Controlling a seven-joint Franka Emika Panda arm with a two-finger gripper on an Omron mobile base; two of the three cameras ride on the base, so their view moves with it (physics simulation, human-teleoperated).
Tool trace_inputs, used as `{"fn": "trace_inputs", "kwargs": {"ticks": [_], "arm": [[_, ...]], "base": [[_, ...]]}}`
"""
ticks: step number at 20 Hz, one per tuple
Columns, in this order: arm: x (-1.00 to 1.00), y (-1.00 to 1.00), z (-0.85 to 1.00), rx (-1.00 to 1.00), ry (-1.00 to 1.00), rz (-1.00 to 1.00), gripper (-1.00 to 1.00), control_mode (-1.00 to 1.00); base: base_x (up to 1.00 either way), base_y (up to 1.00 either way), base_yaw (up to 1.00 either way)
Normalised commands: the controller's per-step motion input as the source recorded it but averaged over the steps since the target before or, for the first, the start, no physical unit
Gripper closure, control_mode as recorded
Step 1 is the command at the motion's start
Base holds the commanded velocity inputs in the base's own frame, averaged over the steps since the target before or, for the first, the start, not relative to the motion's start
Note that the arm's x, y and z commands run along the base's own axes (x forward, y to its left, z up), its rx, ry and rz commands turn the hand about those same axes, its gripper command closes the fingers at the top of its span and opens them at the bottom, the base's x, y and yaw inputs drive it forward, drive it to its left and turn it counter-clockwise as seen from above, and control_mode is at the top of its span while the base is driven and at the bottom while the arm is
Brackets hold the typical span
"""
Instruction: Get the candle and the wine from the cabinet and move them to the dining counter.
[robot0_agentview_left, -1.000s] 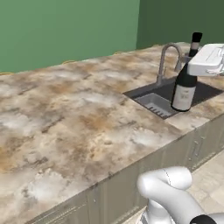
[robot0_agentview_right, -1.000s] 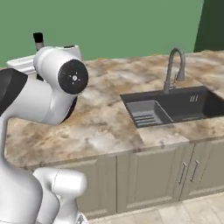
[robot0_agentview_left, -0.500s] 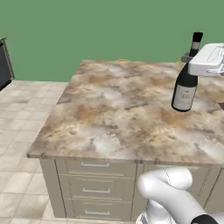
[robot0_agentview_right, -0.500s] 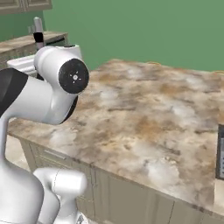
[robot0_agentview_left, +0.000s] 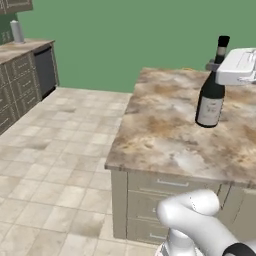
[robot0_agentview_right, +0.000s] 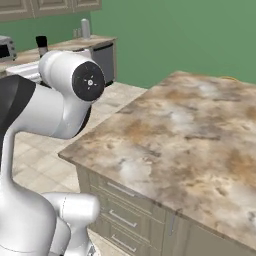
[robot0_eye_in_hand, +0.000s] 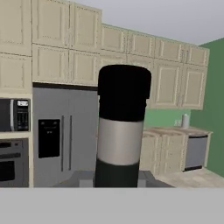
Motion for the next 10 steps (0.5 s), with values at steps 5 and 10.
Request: {"fn": "trace_inputs", "kwargs": {"ticks": [5,10], "arm": [[0.00,0.00,0.00,0.00,0.00,0.00,1.00,1.00],[0.00,0.00,0.00,0.00,0.00,0.00,1.00,1.00]], "base": [[0.42,1.00,-0.08],[0.35,1.00,-0.14]]}}
